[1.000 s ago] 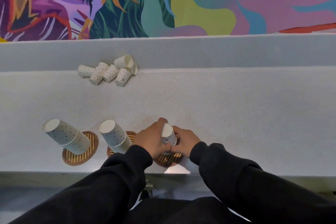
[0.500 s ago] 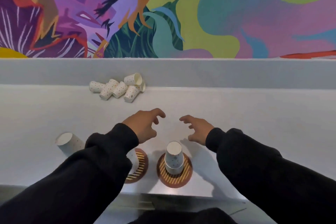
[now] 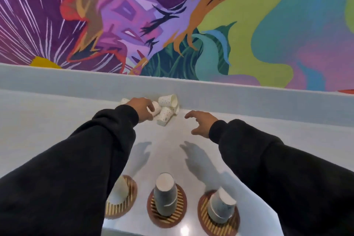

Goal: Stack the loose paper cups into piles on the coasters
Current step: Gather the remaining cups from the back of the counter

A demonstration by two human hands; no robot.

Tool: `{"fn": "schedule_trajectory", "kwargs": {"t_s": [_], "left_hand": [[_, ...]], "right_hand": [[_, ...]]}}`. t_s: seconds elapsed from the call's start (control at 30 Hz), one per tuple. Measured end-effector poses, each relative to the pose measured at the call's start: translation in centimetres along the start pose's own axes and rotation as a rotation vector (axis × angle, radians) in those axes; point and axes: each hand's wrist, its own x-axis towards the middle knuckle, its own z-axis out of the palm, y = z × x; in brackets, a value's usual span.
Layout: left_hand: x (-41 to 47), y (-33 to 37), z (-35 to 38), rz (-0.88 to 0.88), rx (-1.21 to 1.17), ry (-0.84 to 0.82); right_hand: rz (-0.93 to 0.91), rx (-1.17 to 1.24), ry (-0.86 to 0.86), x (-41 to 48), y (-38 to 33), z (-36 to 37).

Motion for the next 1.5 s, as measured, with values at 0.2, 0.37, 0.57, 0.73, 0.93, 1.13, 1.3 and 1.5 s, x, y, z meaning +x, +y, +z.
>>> {"fn": "schedule_trajectory", "kwargs": {"t_s": [0.2, 0.37, 0.57, 0.73, 0.93, 1.13, 1.3, 1.5], "left_hand": [[5.1, -9.1, -4.9, -0.216, -0.21, -0.224], [9.2, -15.0, -7.0, -0.312, -0.424, -0.205], [12.1, -16.6, -3.9, -0.284, -0.317, -0.273], [15.2, -17.3, -0.1, -0.251, -0.245, -0.215], [17.8, -15.8, 2.5, -0.291, -0.505, -0.16], [20.2, -18.0, 5.6, -0.284, -0.495, -0.223], [19.9, -18.9, 5.8, -0.315, -0.637, -0.163], [19.5, -20.8, 4.5, -0.322, -0.716, -0.103]], "right_hand": [[0.064, -0.163, -0.113, 8.3, -4.5, 1.7], [0.12, -0.18, -0.132, 13.4, -7.3, 3.6], [0.093, -0.156, -0.124, 17.9, -10.2, 6.2], [0.121, -0.122, -0.125, 21.1, -11.3, 7.6], [0.33, 0.247, -0.092, 25.8, -11.1, 8.0], [0.467, 0.66, -0.066, 29.8, -10.8, 9.4], [0.468, 0.755, 0.045, 31.6, -10.6, 10.6], [0.443, 0.775, 0.021, 32.5, -11.3, 11.0]]}}
